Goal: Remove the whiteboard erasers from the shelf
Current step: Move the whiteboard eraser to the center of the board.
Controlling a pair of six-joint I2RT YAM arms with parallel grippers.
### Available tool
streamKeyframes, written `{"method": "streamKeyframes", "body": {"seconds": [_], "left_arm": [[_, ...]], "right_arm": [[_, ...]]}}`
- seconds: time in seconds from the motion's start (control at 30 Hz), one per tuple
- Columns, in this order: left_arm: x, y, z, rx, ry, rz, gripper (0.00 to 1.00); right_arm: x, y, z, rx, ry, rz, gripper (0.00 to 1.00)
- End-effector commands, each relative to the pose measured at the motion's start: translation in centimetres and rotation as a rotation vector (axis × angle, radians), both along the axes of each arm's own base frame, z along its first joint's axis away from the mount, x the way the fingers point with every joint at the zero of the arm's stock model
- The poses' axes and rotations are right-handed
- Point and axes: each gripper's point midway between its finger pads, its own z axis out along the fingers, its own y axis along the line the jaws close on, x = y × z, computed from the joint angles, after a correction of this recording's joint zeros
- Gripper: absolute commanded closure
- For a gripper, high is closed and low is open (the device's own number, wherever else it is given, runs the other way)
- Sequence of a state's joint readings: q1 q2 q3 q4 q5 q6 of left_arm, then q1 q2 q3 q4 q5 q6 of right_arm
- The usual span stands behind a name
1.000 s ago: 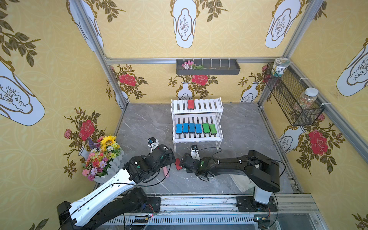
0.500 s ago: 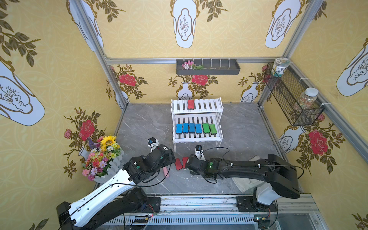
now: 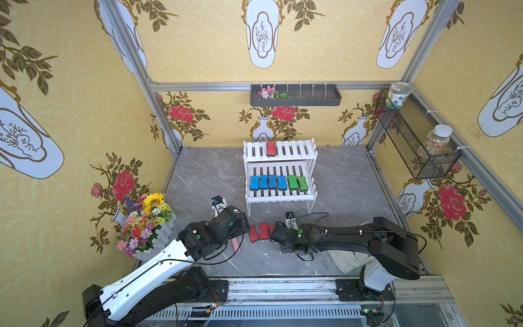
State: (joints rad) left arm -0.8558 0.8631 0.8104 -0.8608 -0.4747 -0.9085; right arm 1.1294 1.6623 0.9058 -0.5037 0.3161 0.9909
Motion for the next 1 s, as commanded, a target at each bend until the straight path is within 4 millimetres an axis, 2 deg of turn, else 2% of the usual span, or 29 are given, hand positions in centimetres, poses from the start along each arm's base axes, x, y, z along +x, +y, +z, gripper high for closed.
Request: {"method": "streamKeyframes", "body": {"seconds": [0.0,0.33,0.67,0.83,0.97], "left_arm": [[0.0,0.1,0.2,0.002,-0.009,-0.004,0.01],[0.1,0.1,0.2,0.006,-0.008,-0.002,0.01],[0.3,-0.2,0.6,0.011,-0.008,-0.008,0.01],[0.3,-0.1,0.6,0.008,-0.010,-0.005,0.01],[0.3,-0.1,0.5,0.008,-0.009,-0.005,0.01]], "right_arm": [[0.4,0.3,-0.2,0.023,0.000,-0.008,0.43],[1.1,1.1,-0.5,0.039,-0.002,-0.015,0.55],[3.2,2.6,0.8,0.084,-0.035,-0.043,0.56],[3.4,1.9,0.5,0.070,-0.029,-0.078,0.56],[3.2,2.6,0.2,0.090,-0.011,-0.059,0.56]]}}
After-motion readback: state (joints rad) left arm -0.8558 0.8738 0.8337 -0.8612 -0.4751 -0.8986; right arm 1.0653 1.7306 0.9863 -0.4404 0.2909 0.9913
